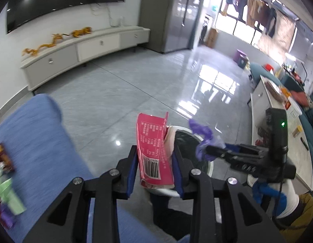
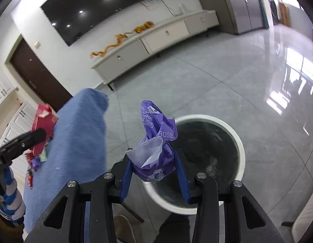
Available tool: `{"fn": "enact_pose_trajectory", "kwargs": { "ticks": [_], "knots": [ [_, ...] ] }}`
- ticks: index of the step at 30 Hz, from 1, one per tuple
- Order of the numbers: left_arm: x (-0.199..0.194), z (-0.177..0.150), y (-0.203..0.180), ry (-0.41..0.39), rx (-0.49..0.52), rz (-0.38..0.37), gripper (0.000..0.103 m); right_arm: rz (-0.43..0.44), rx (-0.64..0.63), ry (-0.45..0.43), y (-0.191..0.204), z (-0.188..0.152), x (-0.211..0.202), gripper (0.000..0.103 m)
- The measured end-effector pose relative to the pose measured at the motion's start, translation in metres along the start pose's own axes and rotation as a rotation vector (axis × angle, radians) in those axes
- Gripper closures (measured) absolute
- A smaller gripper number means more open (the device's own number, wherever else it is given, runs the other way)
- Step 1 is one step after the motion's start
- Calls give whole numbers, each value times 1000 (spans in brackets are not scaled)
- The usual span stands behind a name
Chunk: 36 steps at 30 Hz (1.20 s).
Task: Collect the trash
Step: 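Carry both wrappers over the trash bin and open both tools to drop them, then move both open tools back over the wrapper pile on the rug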
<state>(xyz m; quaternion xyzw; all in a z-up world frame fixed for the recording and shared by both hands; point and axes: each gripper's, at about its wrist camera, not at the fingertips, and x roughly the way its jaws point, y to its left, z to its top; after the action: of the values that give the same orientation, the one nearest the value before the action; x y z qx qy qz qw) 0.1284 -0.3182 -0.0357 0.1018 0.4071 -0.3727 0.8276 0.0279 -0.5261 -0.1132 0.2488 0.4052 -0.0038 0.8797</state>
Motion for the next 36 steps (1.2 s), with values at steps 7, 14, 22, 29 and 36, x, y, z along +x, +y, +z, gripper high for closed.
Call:
{"fn": "enact_pose_trajectory", "kwargs": {
  "ticks": [7, 14, 22, 29, 36],
  "knots": [
    [62, 16, -23, 60, -21, -39, 67, 4, 67, 34, -37, 5, 33, 57],
    [82, 21, -18, 85, -70, -75, 48, 11, 85, 42, -38, 3, 41, 50],
    [33, 15, -18, -3, -61, -15, 48, 19, 70, -13, -22, -4, 8, 49],
    [-43, 0, -21, -145, -53, 76, 47, 6, 6, -100, 20, -4, -44, 49],
    [-127, -31, -8, -288, -73, 182, 37, -20, -78, -216, 79, -12, -106, 41]
  ]
}}
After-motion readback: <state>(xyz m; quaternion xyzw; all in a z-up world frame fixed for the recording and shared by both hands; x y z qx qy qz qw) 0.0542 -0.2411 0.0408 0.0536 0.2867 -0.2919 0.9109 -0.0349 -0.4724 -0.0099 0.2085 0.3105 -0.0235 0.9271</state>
